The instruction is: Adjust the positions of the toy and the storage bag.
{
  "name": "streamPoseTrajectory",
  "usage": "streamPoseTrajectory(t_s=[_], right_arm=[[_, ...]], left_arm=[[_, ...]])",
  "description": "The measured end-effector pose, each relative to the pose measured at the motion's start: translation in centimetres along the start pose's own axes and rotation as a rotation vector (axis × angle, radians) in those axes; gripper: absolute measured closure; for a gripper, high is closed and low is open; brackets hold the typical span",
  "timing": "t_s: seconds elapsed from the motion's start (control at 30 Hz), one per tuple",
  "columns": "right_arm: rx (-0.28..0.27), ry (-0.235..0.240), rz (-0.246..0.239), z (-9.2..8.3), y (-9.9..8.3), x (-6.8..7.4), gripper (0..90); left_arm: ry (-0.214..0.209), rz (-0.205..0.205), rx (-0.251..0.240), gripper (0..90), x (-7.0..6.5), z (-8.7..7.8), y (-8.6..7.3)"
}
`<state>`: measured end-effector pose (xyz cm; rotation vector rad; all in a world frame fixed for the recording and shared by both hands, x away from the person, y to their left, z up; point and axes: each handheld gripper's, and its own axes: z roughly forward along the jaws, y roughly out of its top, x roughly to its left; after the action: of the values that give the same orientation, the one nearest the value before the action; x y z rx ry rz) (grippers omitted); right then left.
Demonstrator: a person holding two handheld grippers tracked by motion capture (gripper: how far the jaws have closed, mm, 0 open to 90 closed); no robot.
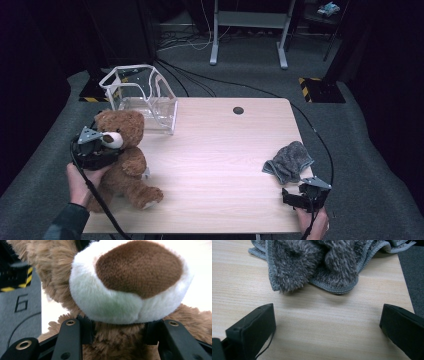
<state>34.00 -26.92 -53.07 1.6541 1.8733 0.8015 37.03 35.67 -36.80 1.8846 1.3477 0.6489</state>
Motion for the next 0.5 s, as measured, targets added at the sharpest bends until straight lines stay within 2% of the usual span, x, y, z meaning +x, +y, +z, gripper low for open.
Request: streamPoseTrajectory(t_s=[0.03,0.07,0.1,0.13,0.17,0.2,0.23,0.27,0.37,0.4,0.5], right_arm=[[0.000,0.000,0.000,0.0,0.0,0.0,0.0],[0.000,-0.001,0.001,0.0,0.0,0.0,0.0],[0.000,-0.001,0.001,0.0,0.0,0.0,0.0],[0.000,-0.002,0.000,0.0,0.0,0.0,0.0],[-0.001,-0.002,0.000,0.0,0.0,0.0,0.0],[-0.001,-0.002,0.000,0.0,0.0,0.0,0.0],[-0.001,-0.002,0.000,0.0,0.0,0.0,0.0],[0.000,-0.001,0.000,0.0,0.0,0.0,0.0],[0.000,0.000,0.000,0.0,0.0,0.0,0.0],[-0.001,0.000,0.000,0.0,0.0,0.0,0.0],[-0.001,0.000,-0.001,0.0,0.0,0.0,0.0]], left_arm=[[-0.004,-0.006,0.023,54.1,0.4,0.3,-0.3],[-0.004,-0.006,0.023,53.8,0.4,0.3,-0.3],[-0.023,-0.023,0.077,53.5,1.0,1.3,-1.0],[-0.028,-0.031,0.102,52.9,1.3,1.8,-1.5],[-0.028,-0.031,0.102,52.7,1.3,1.8,-1.5],[-0.039,-0.040,0.140,52.1,2.0,3.0,-2.3],[-0.039,-0.040,0.140,51.9,2.0,3.0,-2.3],[-0.041,-0.058,0.126,51.9,2.2,3.5,-2.5],[-0.040,-0.056,0.146,51.7,2.3,4.6,-2.7],[-0.035,-0.049,0.167,51.5,2.4,5.6,-2.9],[-0.050,-0.045,0.234,50.6,2.5,7.0,-3.2]])
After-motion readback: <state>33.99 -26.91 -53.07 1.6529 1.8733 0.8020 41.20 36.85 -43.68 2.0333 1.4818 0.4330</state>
